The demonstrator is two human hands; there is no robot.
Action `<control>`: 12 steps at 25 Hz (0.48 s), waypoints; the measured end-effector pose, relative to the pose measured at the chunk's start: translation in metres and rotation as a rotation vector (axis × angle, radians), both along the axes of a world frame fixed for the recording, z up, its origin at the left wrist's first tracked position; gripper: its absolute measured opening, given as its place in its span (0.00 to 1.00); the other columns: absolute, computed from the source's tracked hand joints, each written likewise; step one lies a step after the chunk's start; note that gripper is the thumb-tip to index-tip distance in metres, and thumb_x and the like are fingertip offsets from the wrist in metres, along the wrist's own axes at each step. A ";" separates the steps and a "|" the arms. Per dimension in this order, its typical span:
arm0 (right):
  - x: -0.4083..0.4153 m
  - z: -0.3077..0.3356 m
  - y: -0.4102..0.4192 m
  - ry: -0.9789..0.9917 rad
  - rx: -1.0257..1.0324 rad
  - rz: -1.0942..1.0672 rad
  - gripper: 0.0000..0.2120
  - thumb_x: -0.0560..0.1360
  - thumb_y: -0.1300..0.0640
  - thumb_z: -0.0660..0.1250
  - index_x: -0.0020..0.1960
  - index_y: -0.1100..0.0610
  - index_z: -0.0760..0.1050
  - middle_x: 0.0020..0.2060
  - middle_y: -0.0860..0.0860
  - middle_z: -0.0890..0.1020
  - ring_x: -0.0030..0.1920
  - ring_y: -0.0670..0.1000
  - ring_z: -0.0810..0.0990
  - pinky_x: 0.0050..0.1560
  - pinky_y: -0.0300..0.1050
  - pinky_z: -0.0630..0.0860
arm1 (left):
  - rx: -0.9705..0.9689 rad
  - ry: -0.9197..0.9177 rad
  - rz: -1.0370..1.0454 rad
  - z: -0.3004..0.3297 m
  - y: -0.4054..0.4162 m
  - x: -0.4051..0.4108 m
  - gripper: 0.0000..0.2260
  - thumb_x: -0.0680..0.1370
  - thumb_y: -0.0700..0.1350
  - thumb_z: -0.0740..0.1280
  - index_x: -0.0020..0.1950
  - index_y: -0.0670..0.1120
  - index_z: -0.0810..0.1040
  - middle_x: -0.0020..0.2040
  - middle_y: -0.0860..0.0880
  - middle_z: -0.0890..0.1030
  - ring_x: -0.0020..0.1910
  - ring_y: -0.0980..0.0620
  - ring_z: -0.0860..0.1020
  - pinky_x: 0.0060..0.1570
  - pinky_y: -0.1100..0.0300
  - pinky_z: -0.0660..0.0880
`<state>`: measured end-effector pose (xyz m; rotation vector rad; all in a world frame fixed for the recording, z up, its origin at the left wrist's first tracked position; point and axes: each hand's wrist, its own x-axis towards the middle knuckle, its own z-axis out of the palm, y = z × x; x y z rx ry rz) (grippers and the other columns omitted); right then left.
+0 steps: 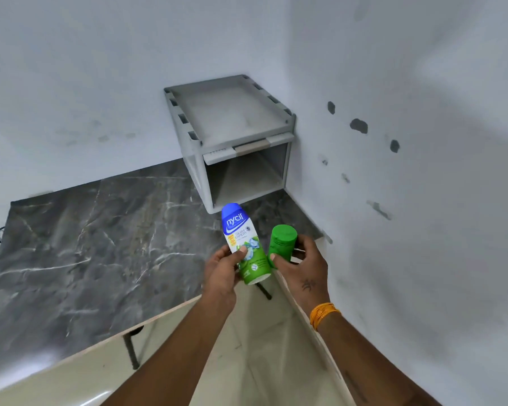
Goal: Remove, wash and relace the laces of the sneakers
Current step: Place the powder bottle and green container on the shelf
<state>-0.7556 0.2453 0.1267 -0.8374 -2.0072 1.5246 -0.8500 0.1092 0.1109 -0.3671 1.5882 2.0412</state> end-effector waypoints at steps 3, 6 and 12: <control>-0.061 -0.024 0.039 -0.002 0.002 0.031 0.23 0.66 0.52 0.81 0.59 0.46 0.78 0.49 0.41 0.85 0.49 0.40 0.83 0.53 0.45 0.81 | 0.000 -0.008 0.067 -0.012 0.041 -0.057 0.09 0.77 0.36 0.72 0.56 0.43 0.83 0.45 0.45 0.87 0.36 0.50 0.86 0.32 0.57 0.81; -0.130 -0.053 0.074 0.018 -0.005 0.075 0.24 0.67 0.53 0.81 0.60 0.47 0.77 0.49 0.43 0.85 0.49 0.41 0.83 0.53 0.46 0.82 | -0.036 0.004 0.170 -0.031 0.081 -0.120 0.09 0.77 0.35 0.73 0.56 0.43 0.82 0.47 0.44 0.87 0.40 0.47 0.86 0.40 0.50 0.84; -0.230 -0.086 0.120 0.053 0.063 0.082 0.23 0.68 0.53 0.81 0.60 0.47 0.77 0.48 0.44 0.85 0.48 0.41 0.84 0.51 0.43 0.81 | -0.185 0.110 0.325 -0.061 0.134 -0.198 0.14 0.76 0.37 0.74 0.57 0.49 0.78 0.52 0.46 0.85 0.50 0.44 0.85 0.52 0.43 0.83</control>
